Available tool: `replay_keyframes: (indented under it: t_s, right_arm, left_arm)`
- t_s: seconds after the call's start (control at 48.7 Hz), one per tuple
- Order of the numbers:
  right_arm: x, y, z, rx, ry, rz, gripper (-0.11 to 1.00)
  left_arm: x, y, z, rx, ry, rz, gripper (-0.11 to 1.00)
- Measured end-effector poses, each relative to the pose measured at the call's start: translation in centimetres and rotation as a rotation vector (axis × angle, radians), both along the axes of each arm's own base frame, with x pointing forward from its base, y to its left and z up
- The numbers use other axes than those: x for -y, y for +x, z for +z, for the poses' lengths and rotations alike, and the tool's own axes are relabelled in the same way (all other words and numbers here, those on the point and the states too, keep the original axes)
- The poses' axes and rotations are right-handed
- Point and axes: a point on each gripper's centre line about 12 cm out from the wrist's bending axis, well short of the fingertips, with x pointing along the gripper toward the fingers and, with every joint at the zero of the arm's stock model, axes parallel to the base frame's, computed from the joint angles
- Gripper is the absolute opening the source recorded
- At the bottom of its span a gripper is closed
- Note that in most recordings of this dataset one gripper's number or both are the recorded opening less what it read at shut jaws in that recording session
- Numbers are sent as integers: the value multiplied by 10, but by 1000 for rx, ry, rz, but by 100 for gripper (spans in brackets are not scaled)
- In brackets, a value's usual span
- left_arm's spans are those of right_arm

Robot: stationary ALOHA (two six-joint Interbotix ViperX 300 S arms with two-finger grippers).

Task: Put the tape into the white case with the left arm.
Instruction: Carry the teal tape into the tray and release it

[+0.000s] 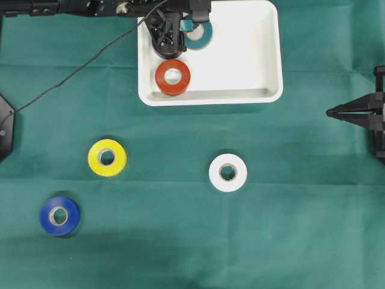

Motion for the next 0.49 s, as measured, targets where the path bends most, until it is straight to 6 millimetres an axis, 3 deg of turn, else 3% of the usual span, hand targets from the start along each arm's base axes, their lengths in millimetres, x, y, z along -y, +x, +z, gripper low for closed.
replay_keyframes:
  t_s: [0.123,0.164,0.349,0.493]
  right_arm:
    - [0,0,0,0,0,0,-9]
    - [0,0,-1,-3,0,0,-9]
    - [0,0,0,0,0,0,-9]
    - [0,0,0,0,0,0,-9]
  left_arm:
    - [1,0,0,1,1,-2,82]
    - [1,0,0,0,-1,-2,89]
    - [11,-4,-3,-10,-11,-13,87]
    - [20,-14,7,0,-7,-19,87]
